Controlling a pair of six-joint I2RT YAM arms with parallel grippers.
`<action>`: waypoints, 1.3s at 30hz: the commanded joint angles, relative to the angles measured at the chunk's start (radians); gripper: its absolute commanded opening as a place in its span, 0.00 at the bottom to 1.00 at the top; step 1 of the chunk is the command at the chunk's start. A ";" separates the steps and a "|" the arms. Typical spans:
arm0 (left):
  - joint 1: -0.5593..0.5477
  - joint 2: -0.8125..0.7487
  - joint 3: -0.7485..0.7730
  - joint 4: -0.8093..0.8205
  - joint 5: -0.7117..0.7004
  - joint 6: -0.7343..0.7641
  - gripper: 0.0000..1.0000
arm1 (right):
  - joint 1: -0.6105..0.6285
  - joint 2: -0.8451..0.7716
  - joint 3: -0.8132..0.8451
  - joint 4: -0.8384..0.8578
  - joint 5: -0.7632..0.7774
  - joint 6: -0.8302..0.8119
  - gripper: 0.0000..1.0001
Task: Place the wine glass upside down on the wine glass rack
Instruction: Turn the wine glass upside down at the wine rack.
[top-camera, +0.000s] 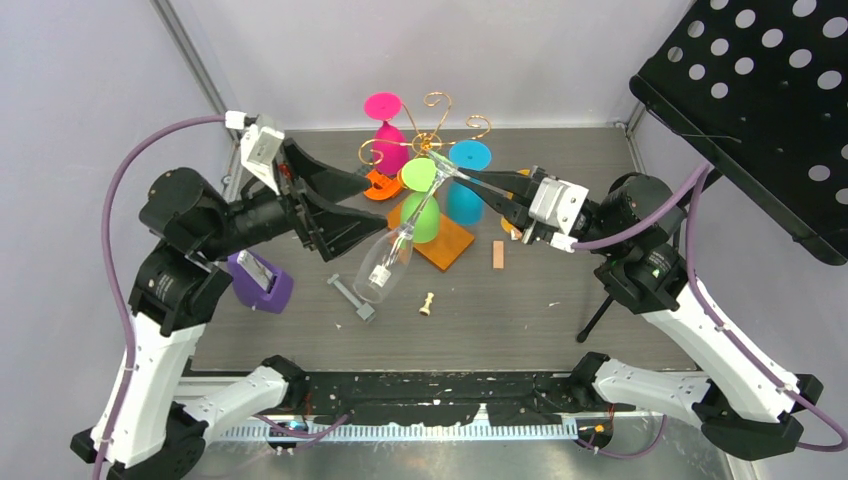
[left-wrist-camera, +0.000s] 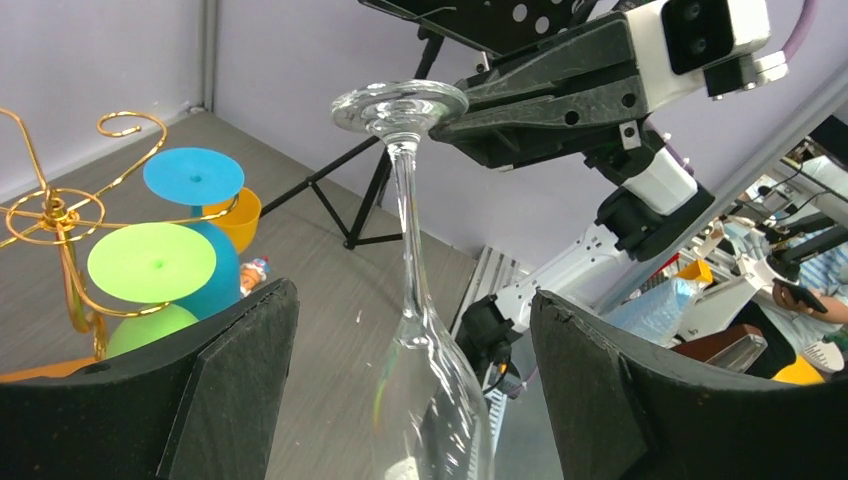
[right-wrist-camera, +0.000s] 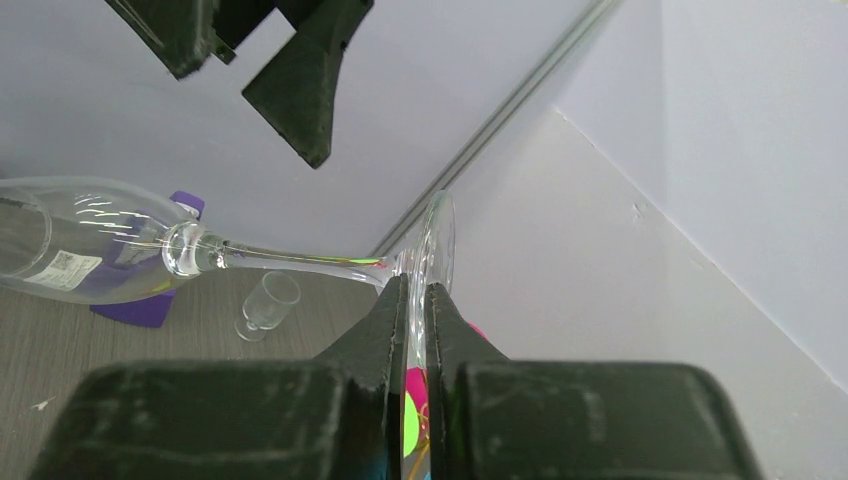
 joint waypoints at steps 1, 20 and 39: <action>-0.046 0.031 -0.009 -0.005 -0.045 0.061 0.84 | 0.015 -0.004 0.051 0.113 -0.062 -0.019 0.05; -0.173 0.095 -0.031 -0.082 -0.052 0.132 0.64 | 0.047 0.008 0.070 0.075 -0.077 -0.089 0.05; -0.208 0.123 -0.030 -0.096 -0.028 0.139 0.00 | 0.060 0.008 0.054 0.071 -0.077 -0.104 0.05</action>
